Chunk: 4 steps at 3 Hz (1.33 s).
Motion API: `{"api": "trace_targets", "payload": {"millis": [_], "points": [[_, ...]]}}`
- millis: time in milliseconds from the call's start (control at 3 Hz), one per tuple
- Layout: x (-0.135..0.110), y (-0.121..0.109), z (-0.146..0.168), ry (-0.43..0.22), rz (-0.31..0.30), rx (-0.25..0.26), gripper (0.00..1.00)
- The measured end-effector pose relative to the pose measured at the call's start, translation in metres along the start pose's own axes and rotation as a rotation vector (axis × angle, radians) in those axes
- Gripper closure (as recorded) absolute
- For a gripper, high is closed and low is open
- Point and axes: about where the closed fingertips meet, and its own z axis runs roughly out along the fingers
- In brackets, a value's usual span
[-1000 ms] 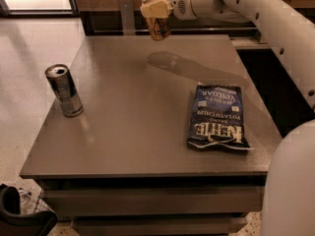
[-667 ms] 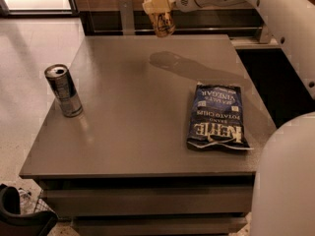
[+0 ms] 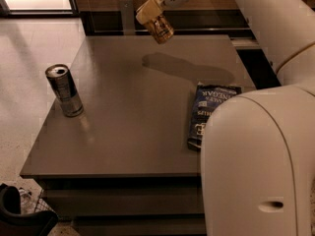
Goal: Knock orange can over
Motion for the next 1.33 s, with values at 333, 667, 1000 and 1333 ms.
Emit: {"api": "trace_targets", "payload": {"millis": [333,667,1000,1333], "points": [[0.010,0.008,0.018,0.089,-0.020,-0.038,1.00],[0.023,0.011,0.043,0.177,-0.034,-0.055,1.00],[0.032,0.016,0.077,0.232,-0.064,-0.081,1.00],[0.035,0.029,0.111,0.225,-0.091,-0.142,1.00]]}}
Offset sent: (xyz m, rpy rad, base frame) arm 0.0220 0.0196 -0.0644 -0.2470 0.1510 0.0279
